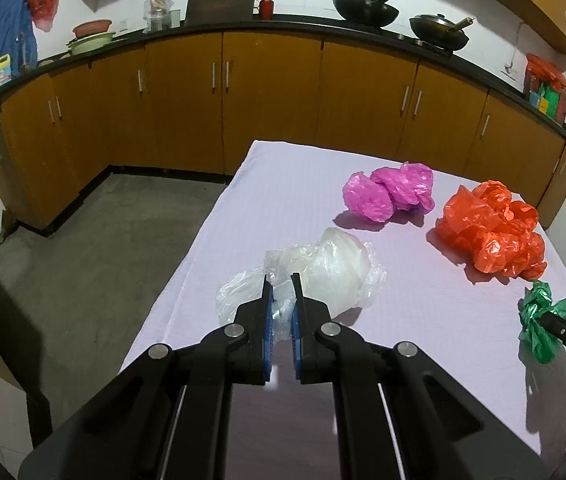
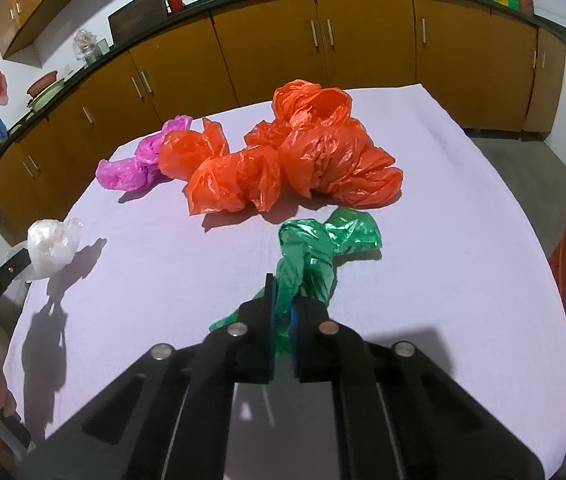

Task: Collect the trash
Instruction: 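Close the right gripper on the green bag and lift it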

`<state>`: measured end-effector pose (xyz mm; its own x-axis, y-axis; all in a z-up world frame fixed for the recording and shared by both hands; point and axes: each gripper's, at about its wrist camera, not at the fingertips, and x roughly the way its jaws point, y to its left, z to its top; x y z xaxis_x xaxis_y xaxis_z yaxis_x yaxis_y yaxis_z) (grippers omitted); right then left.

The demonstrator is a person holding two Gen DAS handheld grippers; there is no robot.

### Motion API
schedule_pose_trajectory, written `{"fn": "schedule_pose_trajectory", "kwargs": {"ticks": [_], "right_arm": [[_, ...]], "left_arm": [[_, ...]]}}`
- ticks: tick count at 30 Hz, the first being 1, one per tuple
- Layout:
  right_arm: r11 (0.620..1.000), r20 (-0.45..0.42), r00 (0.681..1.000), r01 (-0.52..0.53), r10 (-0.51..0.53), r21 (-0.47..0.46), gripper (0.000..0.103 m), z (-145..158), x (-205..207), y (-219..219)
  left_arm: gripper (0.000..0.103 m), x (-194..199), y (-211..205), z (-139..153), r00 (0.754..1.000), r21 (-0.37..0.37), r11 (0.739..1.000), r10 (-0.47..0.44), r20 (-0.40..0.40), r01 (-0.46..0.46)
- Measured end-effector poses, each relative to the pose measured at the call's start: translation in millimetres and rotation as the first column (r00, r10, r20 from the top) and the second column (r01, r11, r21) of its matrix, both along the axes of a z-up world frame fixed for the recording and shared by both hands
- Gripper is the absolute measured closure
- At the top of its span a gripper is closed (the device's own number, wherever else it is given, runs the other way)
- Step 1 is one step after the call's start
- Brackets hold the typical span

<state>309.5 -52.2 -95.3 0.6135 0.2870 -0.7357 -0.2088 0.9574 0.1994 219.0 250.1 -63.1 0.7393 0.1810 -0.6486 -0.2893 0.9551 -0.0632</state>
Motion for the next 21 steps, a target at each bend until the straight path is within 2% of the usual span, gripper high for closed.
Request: {"fn": "schedule_pose_trajectory", "kwargs": {"ticks": [10, 21], "right_arm": [[1.000, 0.039, 0.999, 0.017, -0.016, -0.024, 0.098, 11, -13, -18], [0.997, 0.054, 0.996, 0.068, -0.066, -0.041, 0.098, 18, -26, -51]], "left_arm": [[0.095, 2, -21, 3, 0.999, -0.006, 0.999, -0.039, 0.002, 0.039], [0.095, 1, -64, 10, 0.994, 0.000, 0.994, -0.111, 0.004, 0.111]]}}
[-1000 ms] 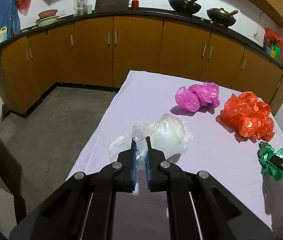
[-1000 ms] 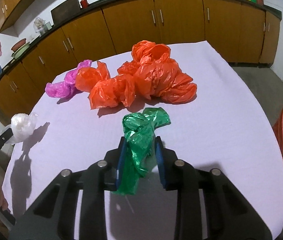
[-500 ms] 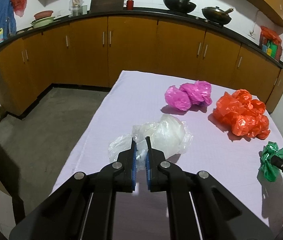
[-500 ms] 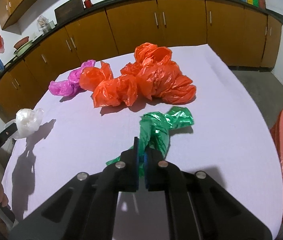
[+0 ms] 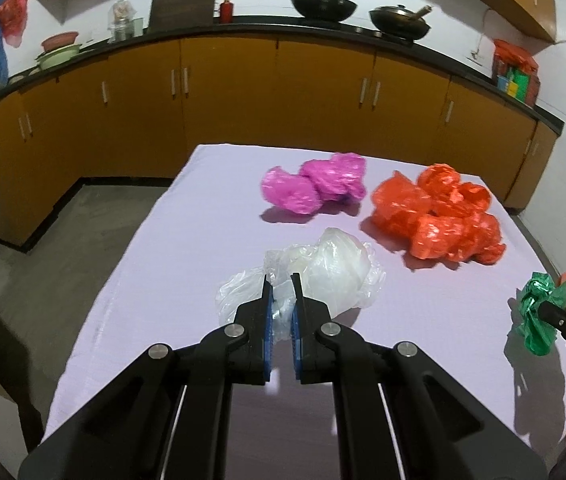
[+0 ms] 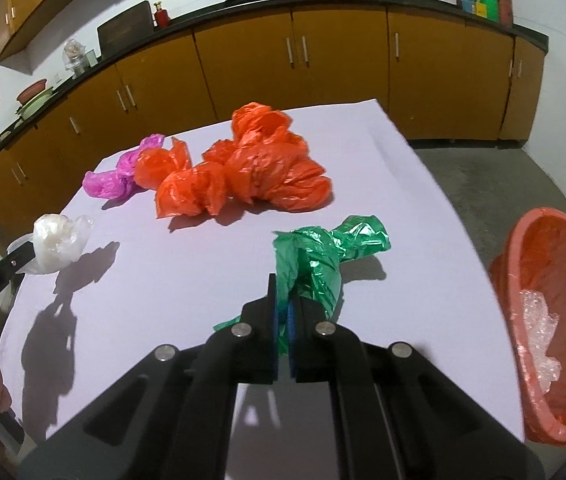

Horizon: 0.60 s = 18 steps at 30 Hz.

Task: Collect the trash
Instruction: 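Close the right gripper on the green bag and lift it, then carry the green bag and clear bag over the basket and release both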

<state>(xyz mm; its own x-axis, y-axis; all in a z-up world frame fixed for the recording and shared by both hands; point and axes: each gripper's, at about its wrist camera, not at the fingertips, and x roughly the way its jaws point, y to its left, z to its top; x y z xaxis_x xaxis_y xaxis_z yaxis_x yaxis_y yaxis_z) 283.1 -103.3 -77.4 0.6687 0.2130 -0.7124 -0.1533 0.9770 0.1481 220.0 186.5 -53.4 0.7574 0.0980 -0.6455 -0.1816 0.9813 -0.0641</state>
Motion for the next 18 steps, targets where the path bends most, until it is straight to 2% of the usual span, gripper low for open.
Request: {"fn": "schedule_pose_trajectory", "kwargs": {"ticks": [9, 18], "right_arm": [[0.999, 0.024, 0.998, 0.055, -0.055, -0.003, 0.098, 9, -15, -37], [0.988, 0.051, 0.987, 0.155, -0.154, -0.001, 0.098, 18, -34, -96]], "left_arm": [[0.095, -1, -46, 8, 0.997, -0.004, 0.997, -0.076, 0.009, 0.076], [0.095, 1, -103, 17, 0.985, -0.027, 0.985, -0.171, 0.026, 0.172]]}}
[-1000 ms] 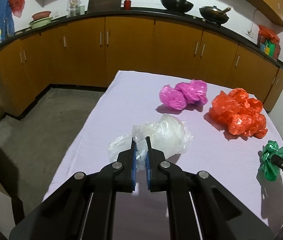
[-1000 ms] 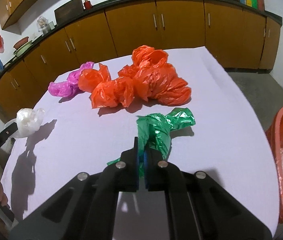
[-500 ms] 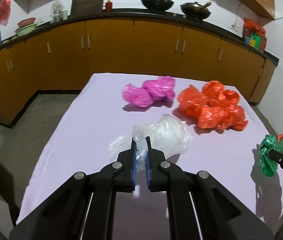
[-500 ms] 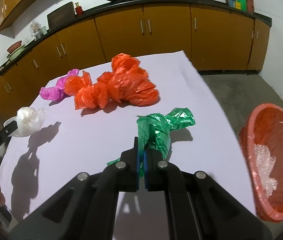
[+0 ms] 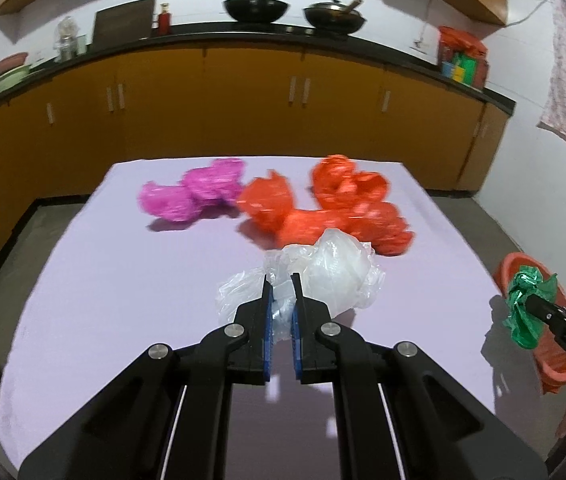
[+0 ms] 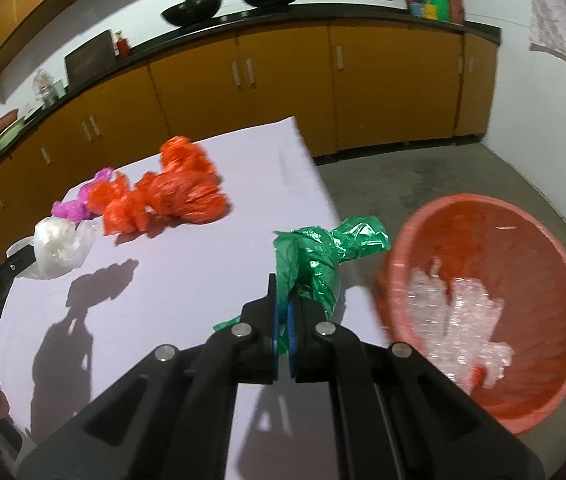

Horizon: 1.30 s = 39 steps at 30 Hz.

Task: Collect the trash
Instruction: 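Carry the green bag and clear bag over the basket and release both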

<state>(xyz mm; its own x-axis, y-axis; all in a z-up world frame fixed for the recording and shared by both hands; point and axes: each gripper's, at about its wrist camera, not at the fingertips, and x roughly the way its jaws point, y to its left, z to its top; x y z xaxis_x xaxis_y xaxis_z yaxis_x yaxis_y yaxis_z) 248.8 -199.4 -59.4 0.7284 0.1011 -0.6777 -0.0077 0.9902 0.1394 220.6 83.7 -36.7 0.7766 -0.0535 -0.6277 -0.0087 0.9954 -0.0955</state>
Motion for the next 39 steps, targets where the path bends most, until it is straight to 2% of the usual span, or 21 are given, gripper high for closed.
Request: {"fn": "schedule_pose_trajectory", "kwargs": {"ticks": [15, 24, 39], "right_arm": [[0.980, 0.016, 0.980, 0.200, -0.200, 0.009, 0.098, -2, -32, -107], [0.966, 0.019, 0.966, 0.258, -0.258, 0.015, 0.098, -6, -39, -143], [0.947, 0.024, 0.947, 0.318, -0.319, 0.030, 0.098, -10, -43, -185]], "left_arm": [[0.095, 7, -110, 1, 0.982, -0.066, 0.980, -0.187, -0.013, 0.185], [0.095, 10, -174, 2, 0.956, -0.103, 0.952, -0.292, -0.008, 0.289], [0.095, 20, -249, -5, 0.912, -0.092, 0.909, -0.410, -0.025, 0.407]]}}
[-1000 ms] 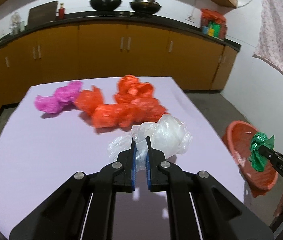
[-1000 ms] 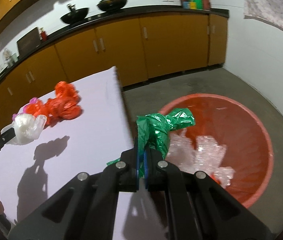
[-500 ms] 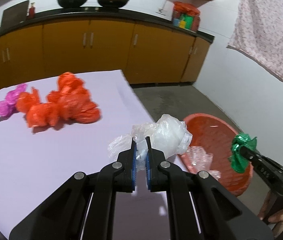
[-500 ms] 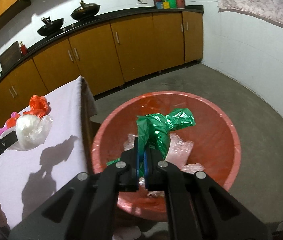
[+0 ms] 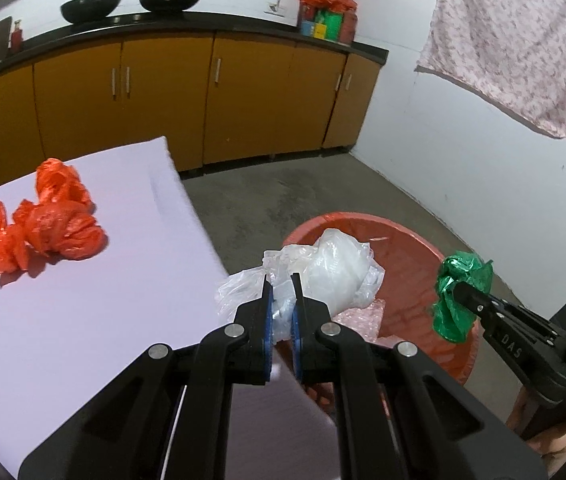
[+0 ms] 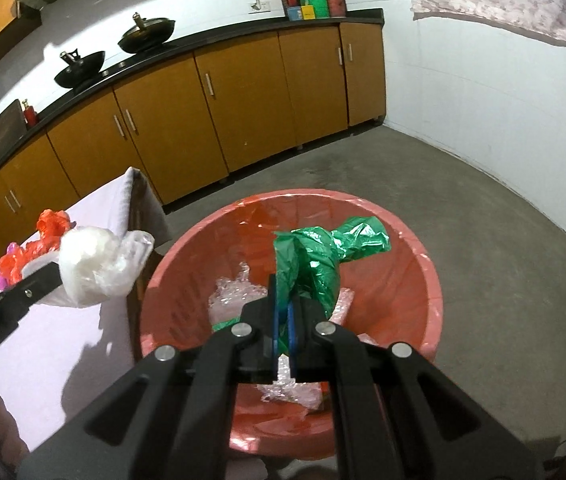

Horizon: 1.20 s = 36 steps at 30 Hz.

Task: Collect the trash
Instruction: 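Carry the green bag and clear bag over the basket and release both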

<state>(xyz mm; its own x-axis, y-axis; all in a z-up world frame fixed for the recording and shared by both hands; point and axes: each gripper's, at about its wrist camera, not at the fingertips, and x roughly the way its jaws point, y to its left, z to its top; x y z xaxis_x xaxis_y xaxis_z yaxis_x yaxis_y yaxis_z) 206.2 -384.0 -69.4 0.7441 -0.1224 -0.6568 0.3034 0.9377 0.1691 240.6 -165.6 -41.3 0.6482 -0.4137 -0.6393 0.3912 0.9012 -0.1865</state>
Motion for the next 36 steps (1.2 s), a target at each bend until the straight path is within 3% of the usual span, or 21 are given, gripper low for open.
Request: {"fn": "schedule_pose_trajectory", "kwargs": {"ticks": [21, 24, 26, 27, 29, 30, 36], "right_arm": [[0.999, 0.006, 0.999, 0.041, -0.041, 0.032, 0.098, -8, 0, -29], [0.999, 0.020, 0.999, 0.040, -0.041, 0.036, 0.094, -8, -3, -31], [0.998, 0.025, 0.999, 0.042, -0.043, 0.042, 0.091, -8, -5, -32], [0.998, 0.028, 0.999, 0.044, -0.045, 0.046, 0.085, -8, -6, -34], [0.997, 0.035, 0.998, 0.050, -0.052, 0.053, 0.077, -8, -9, -36], [0.997, 0.035, 0.998, 0.052, -0.054, 0.055, 0.076, -8, -10, -37], [0.998, 0.037, 0.998, 0.058, -0.059, 0.040, 0.064, -6, -9, -33]], "left_arm": [[0.095, 7, -49, -16, 0.996, 0.011, 0.997, -0.081, -0.045, 0.082], [0.095, 10, -50, -17, 0.995, 0.011, 0.996, -0.085, -0.051, 0.086], [0.089, 11, -48, -18, 0.994, 0.004, 0.996, -0.088, -0.063, 0.088], [0.086, 12, -47, -19, 0.994, 0.003, 0.996, -0.085, -0.066, 0.085], [0.067, 12, -44, -20, 0.995, -0.002, 0.997, -0.073, -0.068, 0.073], [0.064, 13, -41, -19, 0.996, -0.005, 0.998, -0.064, -0.066, 0.064], [0.055, 12, -23, -18, 0.998, -0.001, 1.000, -0.015, -0.060, 0.015]]}}
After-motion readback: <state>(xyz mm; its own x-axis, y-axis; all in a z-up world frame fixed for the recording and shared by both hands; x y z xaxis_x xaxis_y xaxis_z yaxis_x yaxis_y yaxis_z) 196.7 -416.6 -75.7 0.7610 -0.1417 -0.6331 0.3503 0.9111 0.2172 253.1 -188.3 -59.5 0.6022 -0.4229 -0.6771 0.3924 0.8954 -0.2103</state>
